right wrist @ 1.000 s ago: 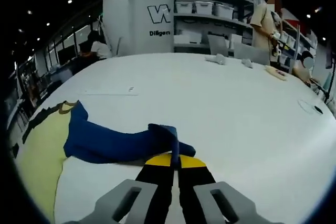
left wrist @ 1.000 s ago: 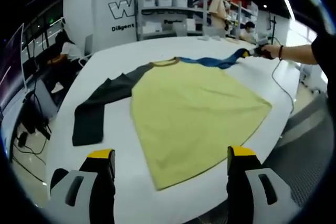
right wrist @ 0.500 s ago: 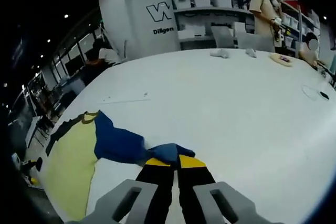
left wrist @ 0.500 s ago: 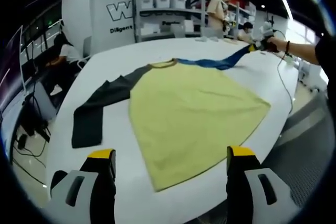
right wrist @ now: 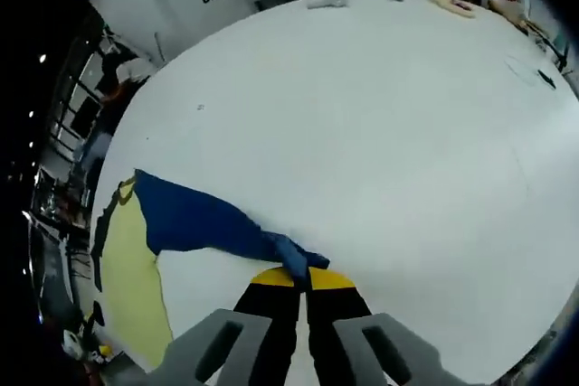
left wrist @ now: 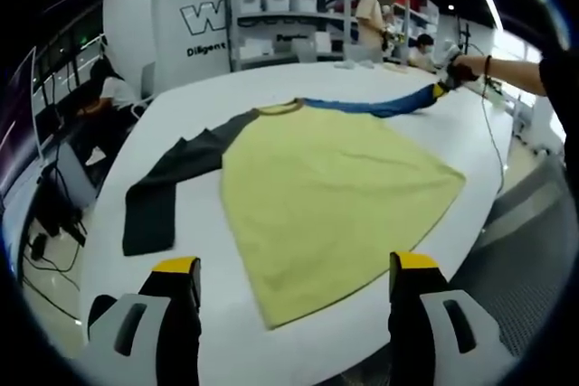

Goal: Fold the garment on the visible template until the final outline fits inside the template.

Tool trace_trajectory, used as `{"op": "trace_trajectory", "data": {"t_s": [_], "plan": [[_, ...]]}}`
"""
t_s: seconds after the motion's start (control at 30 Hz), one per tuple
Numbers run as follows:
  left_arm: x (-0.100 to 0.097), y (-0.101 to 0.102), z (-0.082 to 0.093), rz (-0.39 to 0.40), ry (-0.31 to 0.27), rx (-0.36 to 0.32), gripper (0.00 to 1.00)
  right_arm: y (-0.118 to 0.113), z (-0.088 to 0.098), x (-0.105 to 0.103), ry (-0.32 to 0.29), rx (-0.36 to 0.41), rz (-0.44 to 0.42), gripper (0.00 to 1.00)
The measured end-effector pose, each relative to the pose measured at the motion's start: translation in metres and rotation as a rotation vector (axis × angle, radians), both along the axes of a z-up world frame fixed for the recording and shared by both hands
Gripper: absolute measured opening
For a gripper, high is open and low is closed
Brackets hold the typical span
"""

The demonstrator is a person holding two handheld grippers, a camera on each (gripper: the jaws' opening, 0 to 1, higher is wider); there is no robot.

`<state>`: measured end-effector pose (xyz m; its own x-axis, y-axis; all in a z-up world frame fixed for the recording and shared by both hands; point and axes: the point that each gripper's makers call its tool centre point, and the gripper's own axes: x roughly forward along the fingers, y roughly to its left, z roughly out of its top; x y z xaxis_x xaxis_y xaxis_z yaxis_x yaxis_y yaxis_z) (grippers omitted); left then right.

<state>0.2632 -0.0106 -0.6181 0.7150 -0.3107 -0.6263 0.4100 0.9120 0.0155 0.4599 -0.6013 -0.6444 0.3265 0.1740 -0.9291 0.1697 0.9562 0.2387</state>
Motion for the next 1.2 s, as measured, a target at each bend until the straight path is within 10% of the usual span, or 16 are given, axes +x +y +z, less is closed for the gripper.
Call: {"op": "trace_trajectory", "data": {"t_s": [0.5,1.2], "plan": [[-0.002,-0.001,-0.003,0.003,0.023,0.010,0.81,-0.015,-0.014,0.025,0.017,-0.051,-0.136,0.00],[-0.004,-0.003,-0.005,-0.009,0.037,0.019,0.81,-0.017,0.006,0.064,-0.142,-0.165,0.000,0.00]]}}
